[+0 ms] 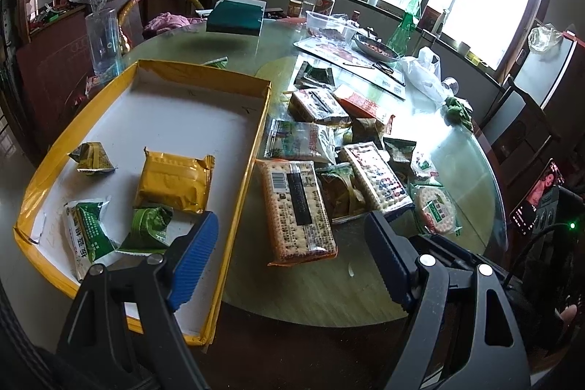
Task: Organize snacks
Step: 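Withdraw both grippers from the tray toward the snack pile, then grasp the barcoded cracker pack with the left gripper while the right grasps the round XiangCong cracker pack, then carry both cracker packs into the yellow tray and open both grippers, then withdraw both grippers from the tray, then grasp the blue-white Hokkaido cracker pack with the right gripper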
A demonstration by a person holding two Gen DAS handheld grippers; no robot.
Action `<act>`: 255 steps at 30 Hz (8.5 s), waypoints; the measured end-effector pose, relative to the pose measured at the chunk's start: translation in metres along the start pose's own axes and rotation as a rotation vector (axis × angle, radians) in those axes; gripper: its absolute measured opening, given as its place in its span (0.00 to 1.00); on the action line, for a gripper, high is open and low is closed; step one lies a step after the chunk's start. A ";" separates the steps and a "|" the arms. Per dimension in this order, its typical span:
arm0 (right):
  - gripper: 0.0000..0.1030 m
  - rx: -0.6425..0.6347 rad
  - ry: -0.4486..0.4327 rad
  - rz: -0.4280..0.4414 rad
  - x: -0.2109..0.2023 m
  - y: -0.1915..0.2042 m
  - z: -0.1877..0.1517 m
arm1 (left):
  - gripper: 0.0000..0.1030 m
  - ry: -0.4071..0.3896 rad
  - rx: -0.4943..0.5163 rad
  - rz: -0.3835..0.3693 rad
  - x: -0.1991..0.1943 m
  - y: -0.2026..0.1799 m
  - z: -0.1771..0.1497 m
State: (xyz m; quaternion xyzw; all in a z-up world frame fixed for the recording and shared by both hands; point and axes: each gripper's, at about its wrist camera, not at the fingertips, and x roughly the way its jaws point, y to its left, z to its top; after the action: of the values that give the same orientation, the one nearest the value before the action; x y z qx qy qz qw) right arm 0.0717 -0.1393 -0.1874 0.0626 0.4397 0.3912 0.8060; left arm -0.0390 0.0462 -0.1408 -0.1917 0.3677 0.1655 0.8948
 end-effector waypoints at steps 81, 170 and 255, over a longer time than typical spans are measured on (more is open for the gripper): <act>0.88 -0.081 0.036 -0.410 0.016 -0.063 0.012 | 0.74 0.246 0.323 0.125 0.080 -0.044 -0.042; 0.80 -0.229 0.173 0.038 0.185 0.166 0.081 | 0.72 0.170 -0.272 0.085 0.080 0.207 0.101; 0.57 -0.255 0.153 -0.238 0.100 0.009 0.056 | 0.84 0.041 0.048 -0.065 0.011 0.004 -0.015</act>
State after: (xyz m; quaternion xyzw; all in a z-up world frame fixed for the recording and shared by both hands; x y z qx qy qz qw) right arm 0.1399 -0.0512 -0.2149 -0.1223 0.4509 0.3491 0.8123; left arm -0.0418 0.0444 -0.1594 -0.1852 0.3833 0.1235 0.8964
